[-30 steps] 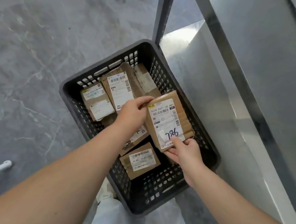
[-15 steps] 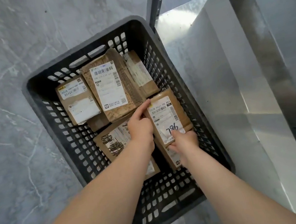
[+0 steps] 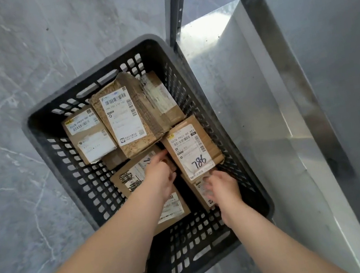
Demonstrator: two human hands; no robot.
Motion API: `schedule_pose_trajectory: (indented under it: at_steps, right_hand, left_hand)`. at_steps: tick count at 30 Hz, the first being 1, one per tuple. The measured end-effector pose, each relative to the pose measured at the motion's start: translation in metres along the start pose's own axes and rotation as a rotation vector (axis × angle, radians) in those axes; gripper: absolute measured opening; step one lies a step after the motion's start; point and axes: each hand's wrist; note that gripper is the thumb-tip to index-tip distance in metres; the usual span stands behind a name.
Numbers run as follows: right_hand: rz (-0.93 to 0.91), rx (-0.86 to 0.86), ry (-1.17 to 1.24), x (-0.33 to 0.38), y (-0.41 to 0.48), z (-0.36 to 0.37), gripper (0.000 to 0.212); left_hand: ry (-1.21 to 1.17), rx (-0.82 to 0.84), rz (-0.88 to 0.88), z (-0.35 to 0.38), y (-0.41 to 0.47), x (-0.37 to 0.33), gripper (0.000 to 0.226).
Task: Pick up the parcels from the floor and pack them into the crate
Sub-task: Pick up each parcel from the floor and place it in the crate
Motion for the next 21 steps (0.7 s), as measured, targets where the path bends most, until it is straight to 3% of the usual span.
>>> schedule_pose_trajectory:
  at_steps: [2,5,10,13,17,21]
  right_hand:
    - [-0.035,-0.048,-0.140,0.009,-0.015,-0.002,0.028]
    - [-0.122,-0.010,-0.190,0.043,-0.046,0.000,0.025]
    - [-0.413,0.127,-0.238,0.119,-0.115,0.010,0.033]
    - [-0.621,0.145,-0.306,0.167,-0.168,0.010,0.041]
    - [-0.879,0.054,-0.241,0.239,-0.257,0.003,0.046]
    - [-1.096,-0.083,-0.238,0.301,-0.364,-0.032,0.048]
  left_hand:
    - [0.167,-0.023,0.003,-0.009,-0.024,0.007,0.084]
    - [0.303,-0.062,0.033,-0.024,-0.060,0.023,0.077]
    - [0.484,-0.082,0.272,-0.033,-0.138,0.021,0.065]
    - [0.637,-0.053,0.492,-0.038,-0.197,0.008,0.057]
    - [0.824,0.001,0.878,-0.032,-0.318,-0.026,0.017]
    - [0.844,0.056,1.231,-0.041,-0.454,-0.046,0.021]
Point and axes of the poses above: each hand's wrist, its own y-axis towards the middle knuckle, its own z-axis out of the palm, x = y × z, and after that the axes turned 14 degrees about -z, right-handed
